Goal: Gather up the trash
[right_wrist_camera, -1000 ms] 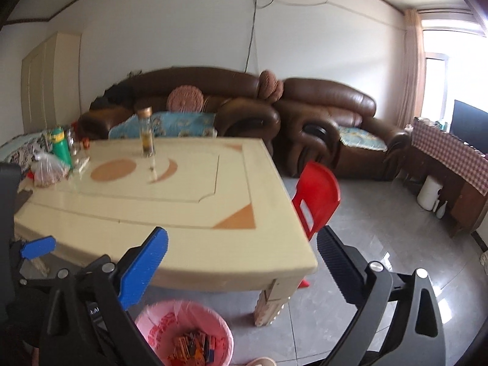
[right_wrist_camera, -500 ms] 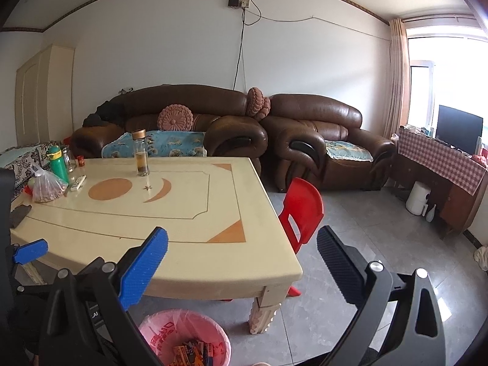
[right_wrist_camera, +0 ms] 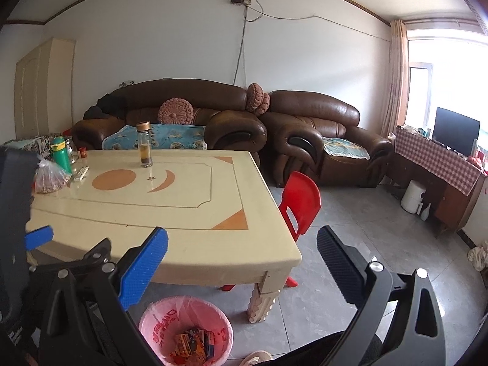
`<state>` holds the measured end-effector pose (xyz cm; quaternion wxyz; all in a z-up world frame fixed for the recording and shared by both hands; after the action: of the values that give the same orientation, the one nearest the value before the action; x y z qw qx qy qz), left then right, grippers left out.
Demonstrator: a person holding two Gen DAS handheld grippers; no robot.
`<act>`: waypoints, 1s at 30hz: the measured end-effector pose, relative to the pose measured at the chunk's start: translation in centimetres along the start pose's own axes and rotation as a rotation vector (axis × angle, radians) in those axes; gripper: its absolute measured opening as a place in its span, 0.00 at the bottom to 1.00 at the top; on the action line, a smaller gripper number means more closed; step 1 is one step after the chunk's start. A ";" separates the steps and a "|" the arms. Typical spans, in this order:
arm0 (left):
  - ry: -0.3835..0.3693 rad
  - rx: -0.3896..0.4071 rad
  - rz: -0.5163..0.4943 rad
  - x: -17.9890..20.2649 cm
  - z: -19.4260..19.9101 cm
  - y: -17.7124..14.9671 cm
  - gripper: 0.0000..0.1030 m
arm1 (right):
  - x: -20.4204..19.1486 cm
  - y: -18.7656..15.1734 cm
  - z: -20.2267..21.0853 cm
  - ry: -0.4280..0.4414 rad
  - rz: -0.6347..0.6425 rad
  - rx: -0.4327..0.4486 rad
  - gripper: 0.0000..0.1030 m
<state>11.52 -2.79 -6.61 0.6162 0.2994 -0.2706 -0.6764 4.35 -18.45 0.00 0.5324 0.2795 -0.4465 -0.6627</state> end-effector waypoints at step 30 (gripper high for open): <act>0.008 0.023 0.019 -0.6 0.7 0.5 0.85 | -0.1 -0.5 -0.2 0.006 -0.006 -0.010 0.93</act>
<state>11.38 -2.22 -5.79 0.6201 0.3065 -0.2789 -0.6661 4.31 -18.41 -0.53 0.5331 0.2801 -0.4410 -0.6656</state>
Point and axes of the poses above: each gripper's, at about its wrist camera, not at the fingertips, and z roughly against the way its jaws point, x to its right, y to its top, the point moved 10 cm from there along -z, roughly the way its jaws point, and after that the axes turned 2 degrees about -x, right-handed, at the moved point
